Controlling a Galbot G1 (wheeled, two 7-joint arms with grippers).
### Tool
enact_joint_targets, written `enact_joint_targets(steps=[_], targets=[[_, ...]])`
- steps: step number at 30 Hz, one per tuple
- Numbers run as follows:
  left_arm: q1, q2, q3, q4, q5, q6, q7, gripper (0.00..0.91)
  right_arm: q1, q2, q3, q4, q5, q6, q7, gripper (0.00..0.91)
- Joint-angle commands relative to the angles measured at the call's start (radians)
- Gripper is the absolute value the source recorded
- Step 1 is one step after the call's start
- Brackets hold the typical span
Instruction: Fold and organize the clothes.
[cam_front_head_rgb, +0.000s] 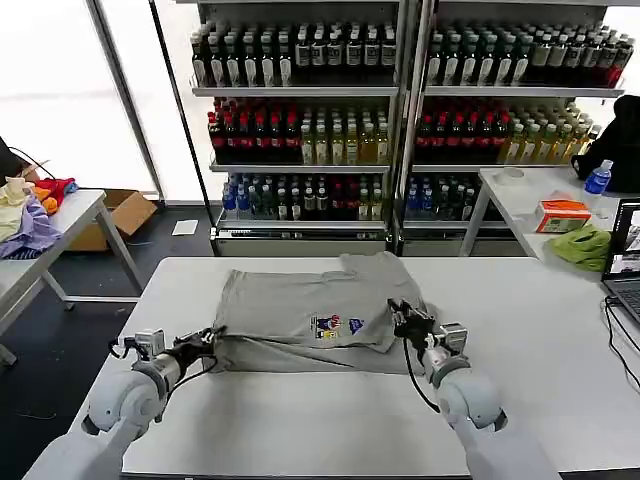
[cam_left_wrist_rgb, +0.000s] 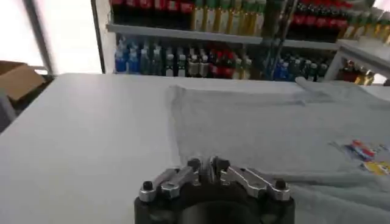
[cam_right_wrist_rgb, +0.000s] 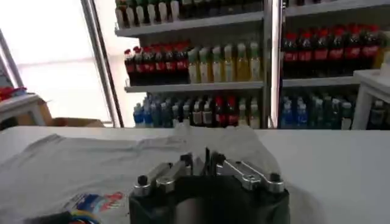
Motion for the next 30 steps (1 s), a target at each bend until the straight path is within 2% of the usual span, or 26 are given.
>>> enact_joint_targets(steps=[1, 6, 10, 14, 19, 22, 23, 24, 25, 26, 27, 28, 29, 30], targets=[[0.062, 0.033, -0.114, -0.055, 0.036, 0.001, -0.003, 0.907, -0.023, -0.014, 0.032, 0.045, -0.006, -0.063, 0.027, 0.907], [0.162, 0.034, -0.192, -0.158, 0.039, 0.001, -0.009, 0.907, -0.17, -0.036, 0.11, 0.201, 0.009, -0.074, 0.042, 0.907], [0.298, -0.003, -0.208, -0.251, 0.11, 0.001, -0.028, 0.907, -0.305, -0.039, 0.15, 0.317, -0.025, -0.096, 0.09, 0.907], [0.358, -0.045, -0.184, -0.255, 0.134, 0.001, 0.0, 0.907, -0.371, -0.017, 0.159, 0.323, -0.061, -0.103, 0.125, 0.907], [0.34, -0.072, -0.149, -0.202, 0.135, 0.0, 0.012, 0.907, -0.379, 0.005, 0.143, 0.287, -0.086, -0.116, 0.159, 0.887], [0.316, -0.08, -0.144, -0.177, 0.129, 0.0, 0.011, 0.907, -0.378, 0.011, 0.137, 0.271, -0.082, -0.118, 0.165, 0.675], [0.31, -0.08, -0.142, -0.172, 0.124, 0.0, 0.011, 0.907, -0.376, 0.013, 0.134, 0.267, -0.081, -0.118, 0.167, 0.443], [0.308, -0.08, -0.14, -0.169, 0.124, 0.0, 0.011, 0.907, -0.374, 0.014, 0.131, 0.261, -0.082, -0.116, 0.167, 0.111], [0.306, -0.081, -0.139, -0.165, 0.122, 0.0, 0.011, 0.907, -0.37, 0.016, 0.126, 0.256, -0.082, -0.114, 0.172, 0.0], [0.306, -0.081, -0.138, -0.162, 0.12, 0.0, 0.011, 0.826, -0.364, 0.018, 0.123, 0.249, -0.08, -0.112, 0.174, 0.0], [0.305, -0.082, -0.137, -0.161, 0.118, 0.0, 0.012, 0.212, -0.359, 0.019, 0.122, 0.244, -0.078, -0.111, 0.17, 0.0], [0.305, -0.084, -0.136, -0.16, 0.112, 0.0, 0.014, 0.091, -0.355, 0.018, 0.119, 0.237, -0.072, -0.109, 0.171, 0.0], [0.303, -0.086, -0.135, -0.158, 0.106, 0.0, 0.014, 0.01, -0.35, 0.019, 0.117, 0.228, -0.068, -0.108, 0.172, 0.0], [0.3, -0.088, -0.132, -0.155, 0.105, 0.0, 0.013, 0.01, -0.347, 0.019, 0.115, 0.218, -0.067, -0.105, 0.172, 0.0]])
